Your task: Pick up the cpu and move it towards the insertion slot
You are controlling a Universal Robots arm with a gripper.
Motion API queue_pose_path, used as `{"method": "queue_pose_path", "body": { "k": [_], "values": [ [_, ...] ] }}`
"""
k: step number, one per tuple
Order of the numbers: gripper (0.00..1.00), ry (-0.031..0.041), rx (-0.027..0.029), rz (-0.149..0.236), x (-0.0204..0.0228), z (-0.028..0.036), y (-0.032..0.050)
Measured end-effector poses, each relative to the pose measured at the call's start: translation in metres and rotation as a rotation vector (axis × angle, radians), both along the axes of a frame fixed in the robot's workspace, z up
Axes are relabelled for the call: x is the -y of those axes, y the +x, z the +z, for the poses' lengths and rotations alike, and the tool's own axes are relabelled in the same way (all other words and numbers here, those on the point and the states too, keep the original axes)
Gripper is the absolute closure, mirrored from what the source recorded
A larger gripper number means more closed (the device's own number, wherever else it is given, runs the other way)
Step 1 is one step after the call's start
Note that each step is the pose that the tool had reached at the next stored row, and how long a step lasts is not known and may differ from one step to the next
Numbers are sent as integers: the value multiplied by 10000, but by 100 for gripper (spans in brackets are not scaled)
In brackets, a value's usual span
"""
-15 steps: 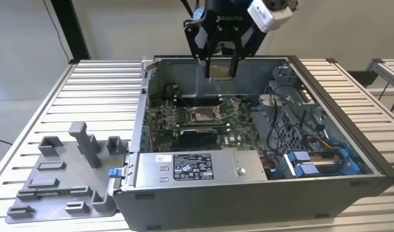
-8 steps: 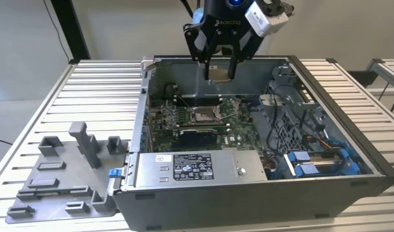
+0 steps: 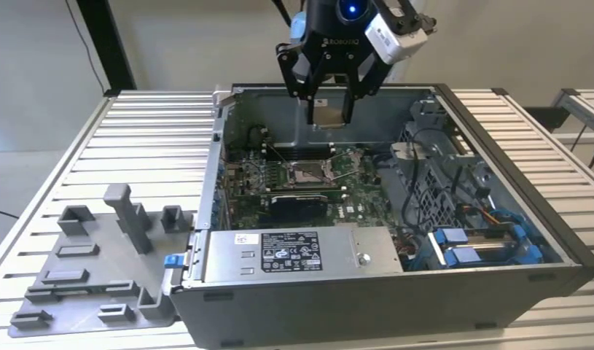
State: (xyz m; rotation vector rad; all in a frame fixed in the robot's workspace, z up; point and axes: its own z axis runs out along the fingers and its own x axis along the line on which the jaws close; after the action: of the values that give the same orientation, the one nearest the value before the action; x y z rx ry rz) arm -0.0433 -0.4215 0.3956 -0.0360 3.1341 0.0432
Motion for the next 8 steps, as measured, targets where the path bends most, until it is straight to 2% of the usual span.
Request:
{"method": "queue_pose_path", "body": {
  "k": [8],
  "values": [
    [100, -2, 1, 0, -64, -85, 0]
  ]
}}
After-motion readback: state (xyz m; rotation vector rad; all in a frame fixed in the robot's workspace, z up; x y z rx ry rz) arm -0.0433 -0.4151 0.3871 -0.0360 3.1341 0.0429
